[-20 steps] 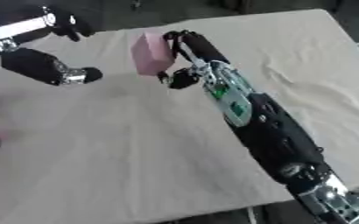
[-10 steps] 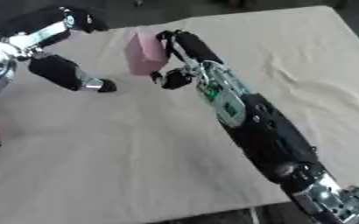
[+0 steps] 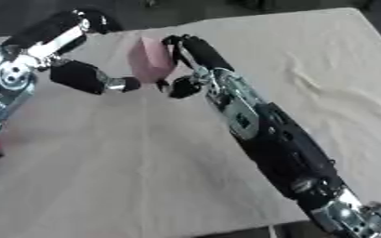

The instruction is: Pick up the objects with one hand, pass them to the other hand, and then place them into the box on the other side of the table.

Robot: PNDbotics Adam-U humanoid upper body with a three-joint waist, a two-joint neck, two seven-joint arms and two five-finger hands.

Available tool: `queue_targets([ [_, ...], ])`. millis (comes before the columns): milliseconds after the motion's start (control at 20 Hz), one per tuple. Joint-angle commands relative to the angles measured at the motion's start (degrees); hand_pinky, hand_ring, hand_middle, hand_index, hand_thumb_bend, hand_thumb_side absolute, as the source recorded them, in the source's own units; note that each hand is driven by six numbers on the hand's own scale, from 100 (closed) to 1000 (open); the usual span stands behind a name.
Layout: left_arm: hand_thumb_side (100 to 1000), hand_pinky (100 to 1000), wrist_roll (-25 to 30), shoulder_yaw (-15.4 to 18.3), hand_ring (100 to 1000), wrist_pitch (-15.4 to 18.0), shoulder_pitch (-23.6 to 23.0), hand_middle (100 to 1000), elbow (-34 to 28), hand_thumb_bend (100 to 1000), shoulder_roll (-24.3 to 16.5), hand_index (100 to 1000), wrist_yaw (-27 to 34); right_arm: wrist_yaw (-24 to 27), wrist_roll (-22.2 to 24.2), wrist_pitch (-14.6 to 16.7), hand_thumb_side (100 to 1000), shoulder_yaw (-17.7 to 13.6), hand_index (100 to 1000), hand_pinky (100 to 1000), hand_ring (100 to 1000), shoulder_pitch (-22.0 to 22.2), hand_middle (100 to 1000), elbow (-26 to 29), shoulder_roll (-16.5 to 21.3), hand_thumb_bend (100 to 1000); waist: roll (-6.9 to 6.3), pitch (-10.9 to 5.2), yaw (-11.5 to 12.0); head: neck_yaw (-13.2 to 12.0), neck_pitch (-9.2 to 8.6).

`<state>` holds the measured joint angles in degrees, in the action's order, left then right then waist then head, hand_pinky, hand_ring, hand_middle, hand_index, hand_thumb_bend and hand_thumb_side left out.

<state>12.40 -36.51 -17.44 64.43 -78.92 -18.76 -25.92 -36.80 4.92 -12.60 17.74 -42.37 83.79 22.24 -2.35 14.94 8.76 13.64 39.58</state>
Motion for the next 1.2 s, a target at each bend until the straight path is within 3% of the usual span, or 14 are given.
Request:
queue_targets([
  [50, 527, 993, -0.84, 0.82, 837, -0.57, 0.77, 787, 0.05, 610, 0.02, 865, 1.34, -0.35, -1.21, 0.24, 100, -0.03, 584, 752, 694, -1.18, 456, 1.70, 0.25, 328, 0.15, -0.90, 0.05, -0.31, -0.68],
  [350, 550, 991, -1.07, 0.60, 832, -0.35, 0.17, 781, 1.77, 605, 1.25, 861, 1.31, 0.29, -1.21, 0.48, 100, 0.53, 580, 750, 688, -1.59, 453, 2.32, 0.33, 325, 0.20, -0.66, 0.02, -0.43, -0.70],
  [750, 515, 990, -2.02, 1.18, 830, 1.76, -0.31, 777, 3.17, 599, 2.44, 862, 0.01, 0.62, -0.87, 0.96, 100, 0.86, 578, 748, 686, -1.67, 451, 2.80, 0.18, 323, 0.28, -0.37, -0.17, -0.70, -0.89],
  [950, 458, 976, -4.72, 1.72, 813, 2.73, -0.62, 761, 3.23, 512, 2.98, 844, 0.41, 0.47, -0.16, 1.32, 100, 1.02, 575, 748, 682, -1.55, 449, 2.69, 0.09, 327, 0.27, -0.23, -0.22, -0.74, -0.93],
  [1200, 470, 973, -8.22, 1.28, 804, 2.83, -0.59, 754, 1.23, 393, 2.61, 831, 3.10, -0.54, 0.70, 1.31, 100, 1.10, 575, 749, 682, -1.30, 450, 2.30, -0.01, 332, 0.25, -0.17, -0.20, -0.78, -0.93],
])
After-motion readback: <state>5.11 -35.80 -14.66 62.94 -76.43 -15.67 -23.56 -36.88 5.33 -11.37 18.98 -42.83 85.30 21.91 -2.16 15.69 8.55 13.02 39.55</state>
